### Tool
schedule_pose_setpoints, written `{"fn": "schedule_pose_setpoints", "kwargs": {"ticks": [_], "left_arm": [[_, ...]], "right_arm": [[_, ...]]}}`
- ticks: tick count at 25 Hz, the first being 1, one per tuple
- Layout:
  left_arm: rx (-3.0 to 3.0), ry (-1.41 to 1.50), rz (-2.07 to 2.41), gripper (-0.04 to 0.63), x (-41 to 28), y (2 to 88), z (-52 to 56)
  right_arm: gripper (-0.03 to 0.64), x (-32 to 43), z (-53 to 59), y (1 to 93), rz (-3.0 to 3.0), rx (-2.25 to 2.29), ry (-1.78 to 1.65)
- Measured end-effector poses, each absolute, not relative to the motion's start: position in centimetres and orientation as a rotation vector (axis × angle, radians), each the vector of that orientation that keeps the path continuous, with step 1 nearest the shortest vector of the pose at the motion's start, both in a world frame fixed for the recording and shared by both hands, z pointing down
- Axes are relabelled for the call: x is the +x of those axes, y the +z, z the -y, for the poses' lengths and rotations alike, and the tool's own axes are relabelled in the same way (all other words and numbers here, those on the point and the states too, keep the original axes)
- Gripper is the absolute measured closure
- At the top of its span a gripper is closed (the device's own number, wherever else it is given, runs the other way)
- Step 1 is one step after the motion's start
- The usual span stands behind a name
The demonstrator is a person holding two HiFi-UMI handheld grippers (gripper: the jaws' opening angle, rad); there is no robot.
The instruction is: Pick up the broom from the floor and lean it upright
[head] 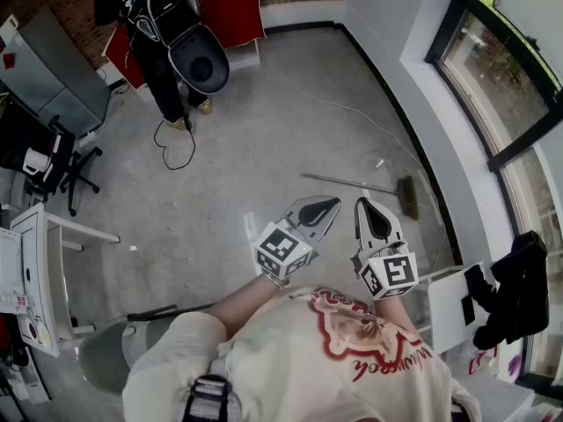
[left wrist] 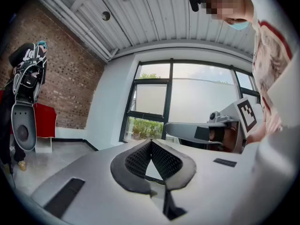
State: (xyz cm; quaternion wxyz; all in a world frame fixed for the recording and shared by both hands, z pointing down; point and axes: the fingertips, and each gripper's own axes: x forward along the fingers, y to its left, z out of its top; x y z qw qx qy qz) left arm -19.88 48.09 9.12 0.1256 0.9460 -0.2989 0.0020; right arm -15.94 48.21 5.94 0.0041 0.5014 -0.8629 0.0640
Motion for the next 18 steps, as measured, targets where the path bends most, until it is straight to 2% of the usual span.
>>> {"fn": "schedule_pose_setpoints", "kwargs": {"ticks": [6,12,18], "left_arm": [[2.83,0.053,1.021,0.575,-21.1,7.0,-42.0],[2.868,0.205,1.073,0.575,-19.0,8.1,-42.4],[2.846,0.224,1.055,0.575,-19.1,8.8,-42.4]], "right_arm": [[0.592,-18.0,-41.8,4.7,2.688,1.485,0.113],[0.592,-17.0,-42.0,8.1,2.585,1.419,0.254],[0.592,-16.8,-41.8,9.0,2.547,1.434,0.294]]}}
